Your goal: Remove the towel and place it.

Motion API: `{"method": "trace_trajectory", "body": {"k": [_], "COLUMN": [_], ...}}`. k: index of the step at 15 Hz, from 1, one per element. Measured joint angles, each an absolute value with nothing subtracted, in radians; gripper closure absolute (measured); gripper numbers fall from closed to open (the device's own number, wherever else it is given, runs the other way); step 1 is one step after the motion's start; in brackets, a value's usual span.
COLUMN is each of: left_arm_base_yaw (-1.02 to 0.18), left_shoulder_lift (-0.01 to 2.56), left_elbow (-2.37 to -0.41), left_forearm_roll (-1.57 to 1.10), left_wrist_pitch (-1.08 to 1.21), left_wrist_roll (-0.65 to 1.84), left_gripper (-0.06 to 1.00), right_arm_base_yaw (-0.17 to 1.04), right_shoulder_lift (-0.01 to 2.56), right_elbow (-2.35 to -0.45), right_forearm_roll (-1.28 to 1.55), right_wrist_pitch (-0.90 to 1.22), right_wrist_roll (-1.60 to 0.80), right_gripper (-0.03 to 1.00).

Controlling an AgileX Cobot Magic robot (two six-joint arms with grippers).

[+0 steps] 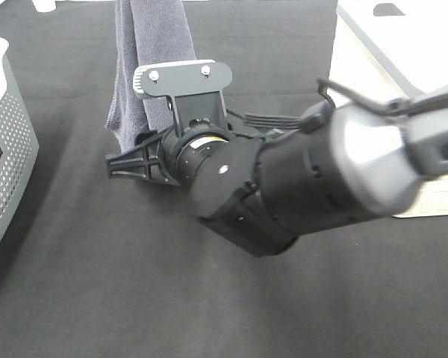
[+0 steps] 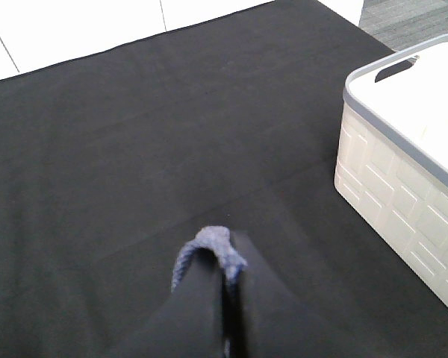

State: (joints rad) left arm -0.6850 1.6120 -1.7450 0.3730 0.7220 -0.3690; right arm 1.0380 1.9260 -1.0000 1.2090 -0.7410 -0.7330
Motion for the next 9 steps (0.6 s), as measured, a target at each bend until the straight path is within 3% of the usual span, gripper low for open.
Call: {"method": "trace_trajectory", "body": {"k": [2, 4, 7, 9], "left_arm_base_yaw": [-0.685, -0.685, -0.685, -0.685], "left_shoulder_lift": [1.612, 1.612, 1.612, 1.612], "left_elbow": [-1.745, -1.745, -1.745, -1.745], "left_forearm_roll": [0.373, 0.373, 0.370, 0.369], "left_wrist_pitch": [0.722, 0.722, 0.722, 0.722], "left_wrist_roll": [-0.369, -0.374, -0.376, -0.376], "left_gripper": [0.94, 0.94, 0.94, 0.94], "right_arm_base_yaw": [1.038, 1.038, 1.038, 1.038], "right_shoulder_lift": [1.956, 1.999, 1.996, 1.949], "right_elbow": [-1.012, -1.012, -1.012, -1.007], "right_forearm_roll": [1.211, 1.221, 1.275, 1.280], "right_wrist_pitch": [-0.765, -0.803, -0.905, -0.855], "right_wrist_roll": [-0.732, -0.731, -0.731, -0.776], "right_gripper": [0.35, 0.47, 0.91, 0.95]}}
